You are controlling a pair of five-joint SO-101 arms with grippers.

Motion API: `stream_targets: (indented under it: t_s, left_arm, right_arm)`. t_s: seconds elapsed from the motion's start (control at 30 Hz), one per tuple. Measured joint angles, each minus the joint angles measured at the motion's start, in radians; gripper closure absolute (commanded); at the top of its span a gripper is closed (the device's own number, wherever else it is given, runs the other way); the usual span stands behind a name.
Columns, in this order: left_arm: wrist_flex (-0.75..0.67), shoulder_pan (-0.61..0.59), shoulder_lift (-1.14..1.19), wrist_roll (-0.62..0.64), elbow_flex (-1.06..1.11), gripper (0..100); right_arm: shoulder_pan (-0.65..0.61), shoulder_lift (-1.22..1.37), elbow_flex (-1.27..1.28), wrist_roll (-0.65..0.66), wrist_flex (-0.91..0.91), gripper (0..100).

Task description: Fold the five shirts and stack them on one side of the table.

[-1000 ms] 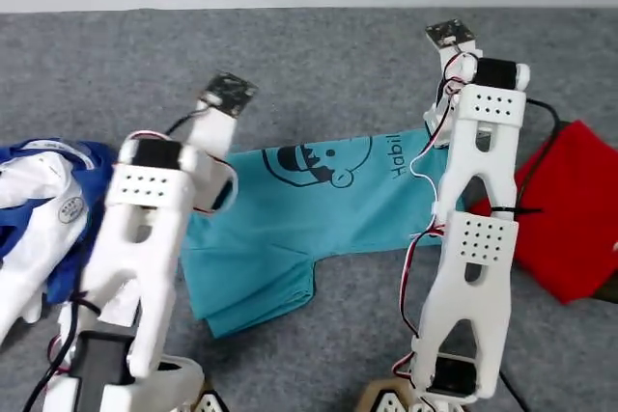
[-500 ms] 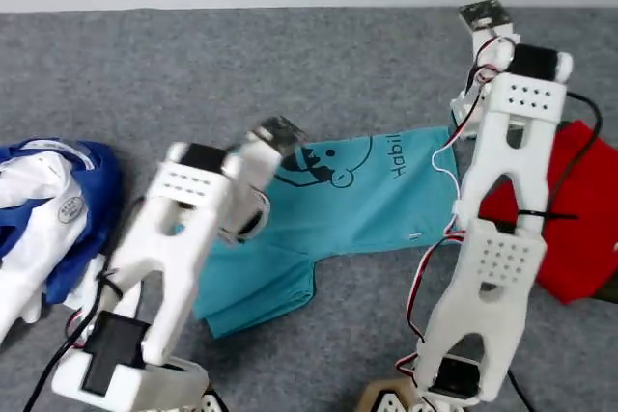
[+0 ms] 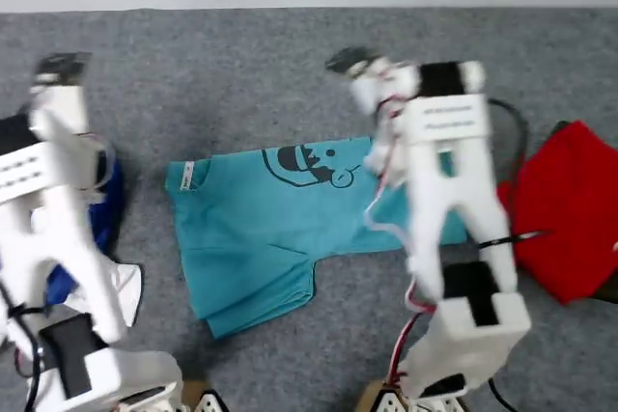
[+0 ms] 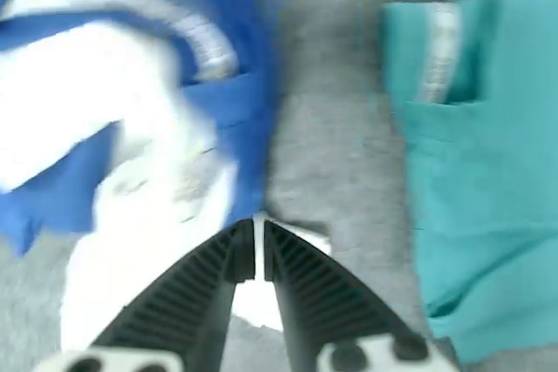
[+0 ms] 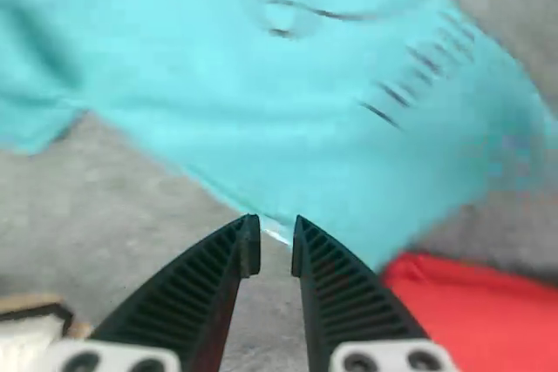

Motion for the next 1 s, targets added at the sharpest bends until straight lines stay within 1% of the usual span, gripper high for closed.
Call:
stream_targets:
  t_s: [0.07,0.17,0.27,0.33,0.63,1.0]
  left_arm:
    - [0.0,-0.08,0.0,0.0,-0.002,97]
    - [0.0,-0.172,0.0,0.0,-0.002,96]
    - [0.0,-0.235,0.0,0.0,-0.002,96]
    - [0.0,-0.261,0.0,0.0,-0.002,96]
    - [-0.003,-0.278,0.0,-0.038,-0.002,97]
    - [-0.011,-0.278,0.0,-0.041,-0.002,97]
  right_arm:
    - [-0.107,-0.011,0.054,0.002,0.0,91.5]
    - [-0.241,-0.011,0.089,0.002,0.0,86.9]
    - [-0.347,0.029,0.089,-0.02,0.0,85.3]
    - [-0.391,0.077,0.089,-0.051,-0.006,85.3]
    - [-0.546,0.213,0.075,-0.152,-0.043,85.4]
    - [-0.568,0.45,-0.187,-0.222,-0.041,85.4]
